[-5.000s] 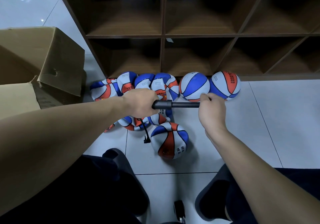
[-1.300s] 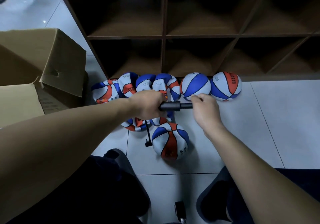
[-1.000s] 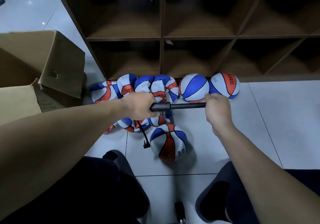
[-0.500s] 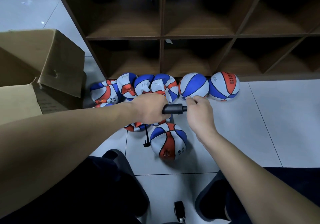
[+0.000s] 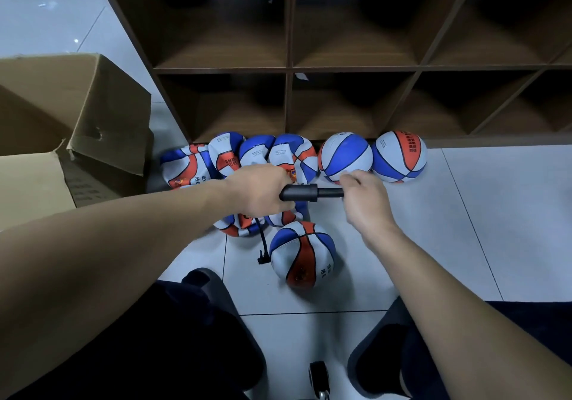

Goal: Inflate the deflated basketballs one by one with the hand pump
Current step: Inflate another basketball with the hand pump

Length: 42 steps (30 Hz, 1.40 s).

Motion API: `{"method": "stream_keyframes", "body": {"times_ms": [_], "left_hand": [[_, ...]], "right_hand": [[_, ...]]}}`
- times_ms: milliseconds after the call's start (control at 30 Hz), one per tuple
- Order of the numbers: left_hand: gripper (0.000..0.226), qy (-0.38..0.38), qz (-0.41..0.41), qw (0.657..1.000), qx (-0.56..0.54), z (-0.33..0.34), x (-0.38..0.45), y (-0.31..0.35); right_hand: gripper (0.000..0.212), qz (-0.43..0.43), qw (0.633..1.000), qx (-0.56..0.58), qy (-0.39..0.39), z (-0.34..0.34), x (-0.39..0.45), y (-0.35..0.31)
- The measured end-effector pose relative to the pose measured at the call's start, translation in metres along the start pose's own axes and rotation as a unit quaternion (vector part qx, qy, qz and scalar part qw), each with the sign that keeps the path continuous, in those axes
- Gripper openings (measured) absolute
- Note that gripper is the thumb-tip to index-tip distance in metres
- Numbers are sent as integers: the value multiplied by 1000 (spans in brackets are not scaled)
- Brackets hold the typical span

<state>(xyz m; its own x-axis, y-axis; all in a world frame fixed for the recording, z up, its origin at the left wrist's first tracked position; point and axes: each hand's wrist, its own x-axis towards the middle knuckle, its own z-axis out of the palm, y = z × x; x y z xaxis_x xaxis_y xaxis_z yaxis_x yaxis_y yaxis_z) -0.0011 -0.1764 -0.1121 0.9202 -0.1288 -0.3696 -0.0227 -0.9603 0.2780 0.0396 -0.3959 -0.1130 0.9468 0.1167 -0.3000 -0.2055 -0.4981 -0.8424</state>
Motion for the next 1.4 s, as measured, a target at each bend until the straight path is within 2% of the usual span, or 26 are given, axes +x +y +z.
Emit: {"method": "stream_keyframes", "body": {"times_ms": [200, 333, 500, 833, 1167, 1300, 1400], "left_hand": [[28, -62, -31, 997, -41, 6, -3, -34], [29, -60, -26, 997, -29, 5, -3, -30], [27, -22, -30, 999, -28, 5, -3, -14], [25, 10, -3, 1000, -9, 9, -2, 16], [27, -6, 18, 1000, 9, 7, 2, 17], [29, -28, 25, 999, -22, 3, 2, 8], [25, -41, 11, 998, -40, 4, 1, -6]], "right_hand": [[28, 79, 994, 76, 27, -27, 16, 12], [40, 50, 996, 55, 51, -23, 14, 7], [41, 8, 997, 25, 76, -9, 1, -2], [42, -13, 999, 7, 37, 17, -20, -5], [39, -17, 1000, 10, 4, 23, -23, -3], [40, 14, 999, 15, -32, 17, -16, -4], [35, 49, 998, 25, -7, -1, -5, -2]]}}
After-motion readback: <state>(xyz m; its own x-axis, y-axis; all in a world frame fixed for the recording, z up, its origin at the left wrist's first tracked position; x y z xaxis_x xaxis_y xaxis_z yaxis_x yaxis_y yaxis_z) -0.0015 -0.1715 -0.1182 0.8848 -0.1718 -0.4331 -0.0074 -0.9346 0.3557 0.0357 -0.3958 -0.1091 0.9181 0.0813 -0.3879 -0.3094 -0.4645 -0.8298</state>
